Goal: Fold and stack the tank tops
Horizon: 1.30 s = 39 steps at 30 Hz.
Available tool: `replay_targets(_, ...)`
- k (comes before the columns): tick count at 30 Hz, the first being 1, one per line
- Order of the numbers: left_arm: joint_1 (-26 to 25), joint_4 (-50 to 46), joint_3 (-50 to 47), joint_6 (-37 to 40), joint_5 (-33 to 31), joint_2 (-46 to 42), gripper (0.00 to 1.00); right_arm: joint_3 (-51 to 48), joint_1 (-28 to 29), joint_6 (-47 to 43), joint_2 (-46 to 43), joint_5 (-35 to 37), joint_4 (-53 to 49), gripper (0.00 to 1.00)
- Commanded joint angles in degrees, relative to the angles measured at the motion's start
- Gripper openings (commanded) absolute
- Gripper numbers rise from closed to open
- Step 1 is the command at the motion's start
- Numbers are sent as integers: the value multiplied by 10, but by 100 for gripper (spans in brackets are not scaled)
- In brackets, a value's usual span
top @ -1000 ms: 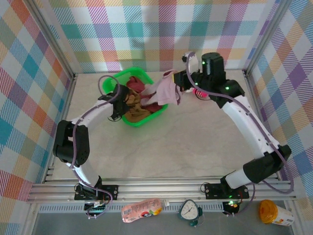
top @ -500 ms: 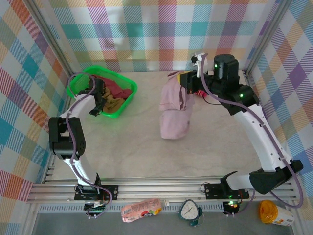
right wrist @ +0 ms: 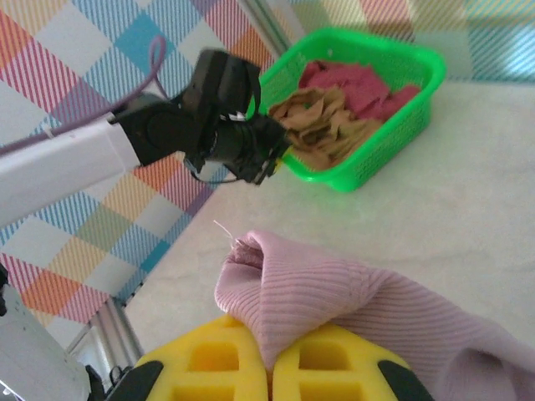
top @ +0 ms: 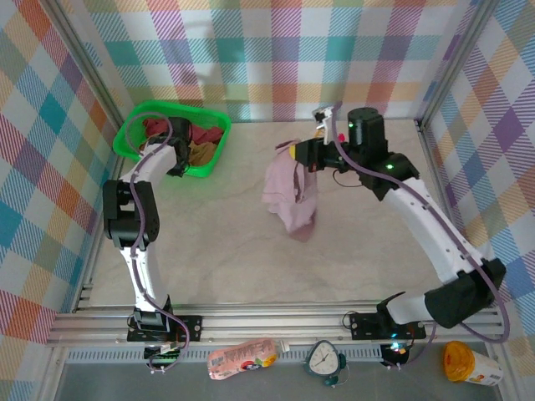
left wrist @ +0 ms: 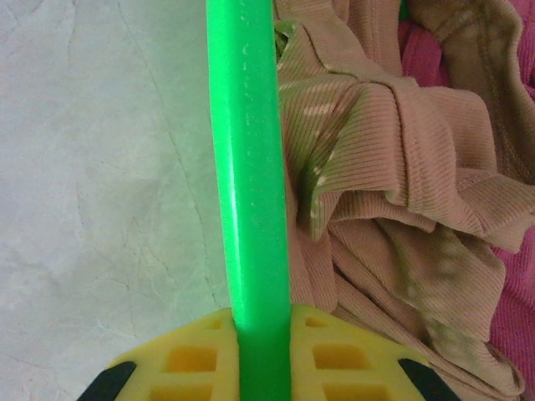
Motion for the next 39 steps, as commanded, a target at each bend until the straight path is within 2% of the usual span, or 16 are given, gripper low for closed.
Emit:
replay_targets(1, -12, 12, 16, 17, 64, 39, 27, -32, 23, 29, 36, -54, 75, 0)
replay_targets(6, -22, 5, 13, 80, 103, 7, 54, -96, 51, 13, 100, -73, 104, 6)
replay_targets(11, -32, 37, -64, 174, 160, -86, 75, -122, 77, -22, 163, -114, 106, 26)
replay_targets(15, -40, 33, -130, 250, 215, -171, 89, -116, 90, -23, 192, -199, 103, 46)
replay_targets(18, -51, 11, -184, 279, 238, -234, 90, -126, 88, -36, 173, -192, 87, 57)
replay_targets(22, -91, -37, -260, 290, 234, -306, 91, -150, 81, -88, 137, -67, 15, 59)
replay_targets(25, -146, -49, -323, 268, 229, -350, 90, -199, 81, -96, 113, 49, 8, 59)
replay_targets(29, -207, -21, -405, 209, 231, -387, 85, -274, 83, -83, 76, 83, 41, 59)
replay_targets(34, -225, 67, -460, 161, 239, -371, 78, -358, 105, -78, 59, 100, 111, 63)
replay_targets(39, -231, 129, -457, 144, 257, -302, 71, -358, 117, -114, 78, 140, 160, 67)
